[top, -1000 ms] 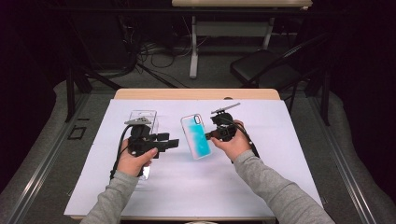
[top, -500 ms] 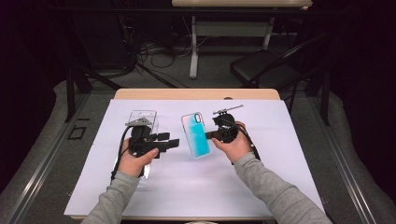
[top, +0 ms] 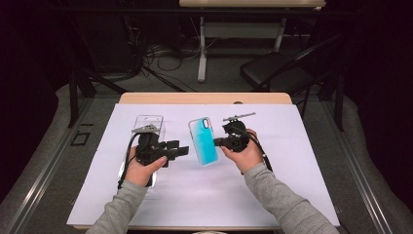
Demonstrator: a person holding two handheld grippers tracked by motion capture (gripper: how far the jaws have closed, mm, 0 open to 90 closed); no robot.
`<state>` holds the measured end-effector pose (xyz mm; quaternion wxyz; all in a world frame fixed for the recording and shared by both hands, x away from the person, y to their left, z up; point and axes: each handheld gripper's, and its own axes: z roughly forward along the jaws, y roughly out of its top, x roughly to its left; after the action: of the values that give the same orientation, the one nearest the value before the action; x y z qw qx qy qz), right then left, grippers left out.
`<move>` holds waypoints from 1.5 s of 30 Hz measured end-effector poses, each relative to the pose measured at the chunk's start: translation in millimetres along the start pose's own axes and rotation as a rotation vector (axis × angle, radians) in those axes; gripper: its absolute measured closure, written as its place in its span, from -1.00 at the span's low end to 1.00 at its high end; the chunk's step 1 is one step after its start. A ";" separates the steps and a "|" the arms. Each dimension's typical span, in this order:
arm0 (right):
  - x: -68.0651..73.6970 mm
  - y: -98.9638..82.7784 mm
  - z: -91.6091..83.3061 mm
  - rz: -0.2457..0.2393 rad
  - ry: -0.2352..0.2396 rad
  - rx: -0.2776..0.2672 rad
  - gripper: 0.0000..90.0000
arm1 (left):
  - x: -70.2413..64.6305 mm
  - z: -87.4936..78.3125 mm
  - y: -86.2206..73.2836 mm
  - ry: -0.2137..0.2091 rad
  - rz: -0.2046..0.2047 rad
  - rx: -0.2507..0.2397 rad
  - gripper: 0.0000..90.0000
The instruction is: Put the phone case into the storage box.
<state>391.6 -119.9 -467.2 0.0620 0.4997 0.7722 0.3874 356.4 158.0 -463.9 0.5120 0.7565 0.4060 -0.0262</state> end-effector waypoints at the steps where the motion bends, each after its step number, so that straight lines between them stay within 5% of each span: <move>1: 0.3 -1.1 -0.1 0.001 0.000 -0.002 0.95 | -0.1 0.3 -0.3 -0.003 -0.004 0.002 -0.06; 9: 0.7 -5.4 -3.2 0.006 0.011 -0.020 0.95 | -0.5 3.8 -3.4 -0.030 -0.079 0.015 -0.02; 45: 20.1 -11.3 -3.6 -0.022 0.055 -0.034 0.95 | -1.2 12.8 -8.1 -0.057 -0.100 0.042 0.18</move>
<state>371.8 -107.6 -466.3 0.0534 0.4791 0.7724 0.4136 355.2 148.3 -475.5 0.5054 0.7449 0.4279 -0.0819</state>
